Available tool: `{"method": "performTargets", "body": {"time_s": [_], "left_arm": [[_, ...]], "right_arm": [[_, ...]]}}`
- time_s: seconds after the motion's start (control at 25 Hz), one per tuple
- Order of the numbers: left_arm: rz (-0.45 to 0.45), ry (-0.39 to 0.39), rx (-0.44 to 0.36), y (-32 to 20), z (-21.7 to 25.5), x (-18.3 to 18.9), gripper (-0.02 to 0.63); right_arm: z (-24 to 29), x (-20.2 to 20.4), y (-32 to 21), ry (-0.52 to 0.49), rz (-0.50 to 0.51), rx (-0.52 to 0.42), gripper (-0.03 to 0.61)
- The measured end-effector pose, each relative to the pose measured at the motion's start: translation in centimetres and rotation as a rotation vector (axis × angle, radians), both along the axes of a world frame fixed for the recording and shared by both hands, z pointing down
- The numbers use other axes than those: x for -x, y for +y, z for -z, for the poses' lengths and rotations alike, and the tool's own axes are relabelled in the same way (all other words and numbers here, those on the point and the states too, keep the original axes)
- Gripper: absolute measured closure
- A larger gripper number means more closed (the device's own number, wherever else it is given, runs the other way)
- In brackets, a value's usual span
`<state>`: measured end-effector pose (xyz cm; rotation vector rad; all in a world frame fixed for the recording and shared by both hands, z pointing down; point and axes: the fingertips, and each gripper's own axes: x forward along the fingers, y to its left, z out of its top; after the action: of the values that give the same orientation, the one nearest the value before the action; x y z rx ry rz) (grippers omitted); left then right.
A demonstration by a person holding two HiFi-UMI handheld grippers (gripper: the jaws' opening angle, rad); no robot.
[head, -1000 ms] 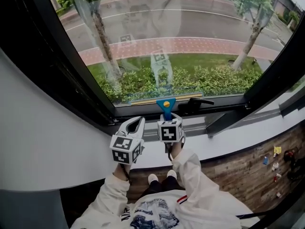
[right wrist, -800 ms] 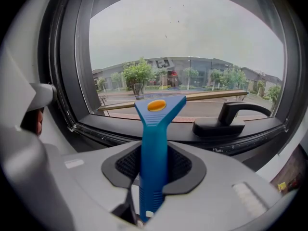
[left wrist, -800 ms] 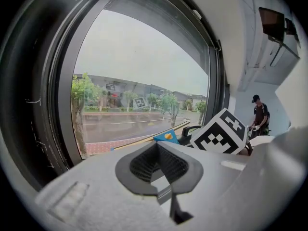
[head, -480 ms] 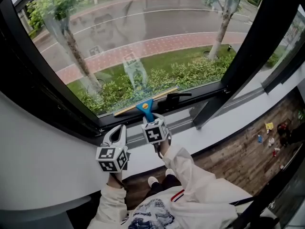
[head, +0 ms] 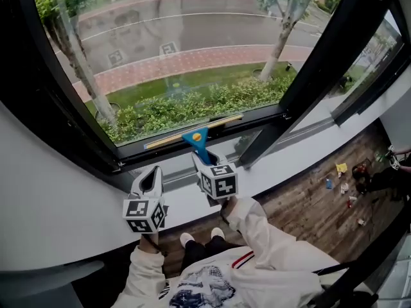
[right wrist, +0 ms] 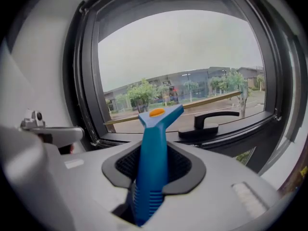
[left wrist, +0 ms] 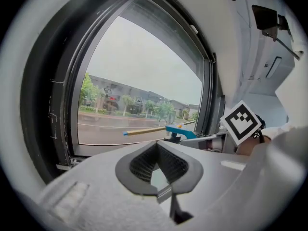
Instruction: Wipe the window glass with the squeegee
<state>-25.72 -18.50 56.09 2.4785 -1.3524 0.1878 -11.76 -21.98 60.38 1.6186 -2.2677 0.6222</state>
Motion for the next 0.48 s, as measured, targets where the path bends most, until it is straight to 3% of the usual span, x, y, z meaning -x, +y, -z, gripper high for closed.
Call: {"method": "performTargets", "body": {"time_s": [0.24, 0.48], "left_arm": [[0.024, -0.022, -0.082, 7.7, 2.2, -1.5, 0.615], [0.014, -0.041, -0.077, 17.9, 2.0, -10.6, 0.614]], "right_arm": [[4.3, -4.7, 8.1, -0.099, 0.052, -0.107, 0.457], [6.1, -13.6, 19.7, -0.112, 0.082, -0.176, 0.457]]}}
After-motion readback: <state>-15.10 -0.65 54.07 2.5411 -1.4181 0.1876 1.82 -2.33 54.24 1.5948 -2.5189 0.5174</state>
